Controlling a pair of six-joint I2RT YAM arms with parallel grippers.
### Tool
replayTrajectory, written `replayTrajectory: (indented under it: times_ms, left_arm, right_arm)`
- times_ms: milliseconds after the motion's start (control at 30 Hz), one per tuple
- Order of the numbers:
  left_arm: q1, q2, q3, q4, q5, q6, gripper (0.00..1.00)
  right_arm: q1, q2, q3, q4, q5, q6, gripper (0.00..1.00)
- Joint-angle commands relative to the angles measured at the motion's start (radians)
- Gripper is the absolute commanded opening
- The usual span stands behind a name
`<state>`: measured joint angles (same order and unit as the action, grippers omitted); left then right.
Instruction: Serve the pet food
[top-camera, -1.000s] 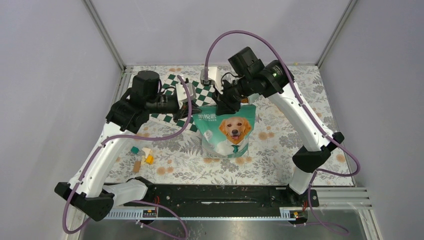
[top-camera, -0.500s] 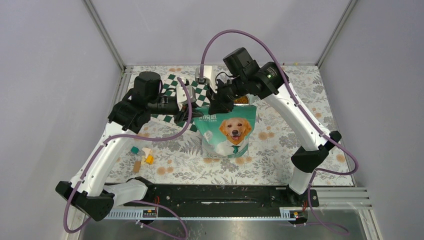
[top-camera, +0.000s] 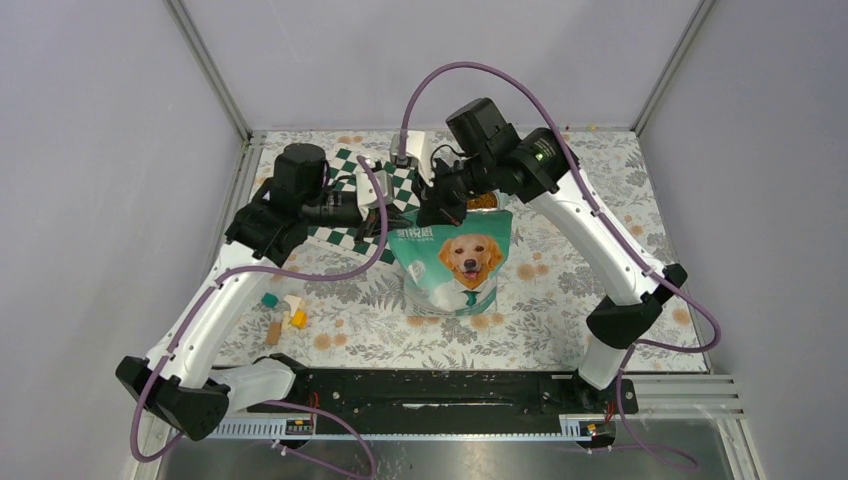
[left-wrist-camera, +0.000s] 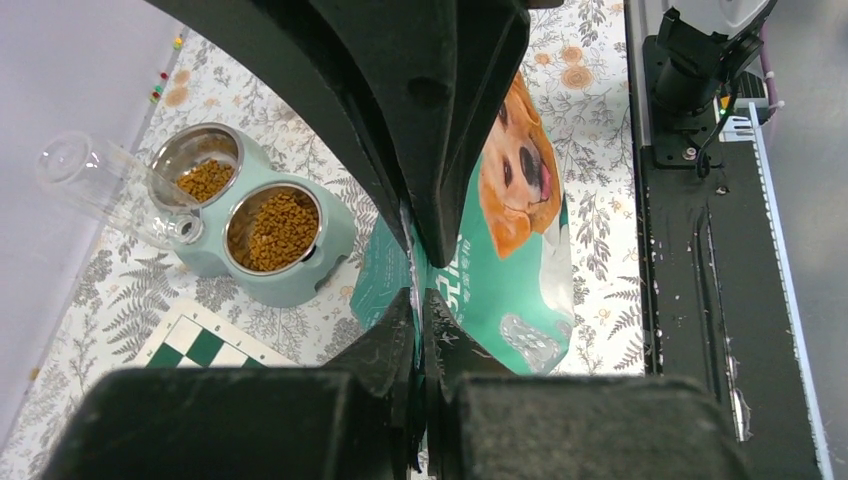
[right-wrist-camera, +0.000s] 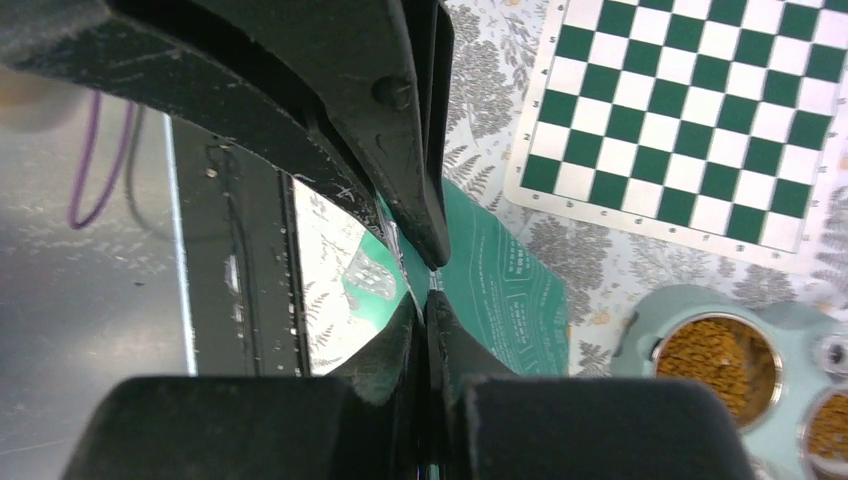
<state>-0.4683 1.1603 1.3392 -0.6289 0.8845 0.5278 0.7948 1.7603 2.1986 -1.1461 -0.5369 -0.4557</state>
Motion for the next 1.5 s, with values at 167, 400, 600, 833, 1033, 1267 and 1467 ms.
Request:
replayTrajectory:
  times_ms: [167,400,600,833,1033,1267,1467]
  left_arm:
    - [0.095,-0.072,-0.025,0.034,0.096,0.052,0.0]
    - [0.176,-0.105,-0.027,0.004,0.149,0.077,0.0]
    - [0.184,-0.109,-0.043,0.014,0.154,0.074,0.0]
    - [0.184,-0.108,-0.066,0.05,0.154,0.05,0.0]
    - [0.183,-0.108,-0.068,0.087,0.171,-0.005,0.0]
    - [0.18,-0.119,-0.057,0.199,0.144,-0.183,0.27]
    - [0.152,-0.164,-0.056,0.347,0.092,-0.295,0.54]
  right_arm:
    - [-0.036,-0.174,-0.065,-0.165,0.204,-0.165,0.0]
    - [-0.109,-0.283,-0.167,-0.186,0.249,-0.226,0.0]
    - [-0.126,-0.351,-0.269,-0.176,0.311,-0.282,0.0]
    - [-0.134,-0.404,-0.344,-0.153,0.302,-0.272,0.05]
    - [-0.134,-0.429,-0.359,-0.118,0.294,-0.245,0.23]
    - [-0.139,-0.447,-0.36,-0.077,0.294,-0.211,0.41]
    - [-0.171,-0.431,-0.348,-0.084,0.257,-0.218,0.41]
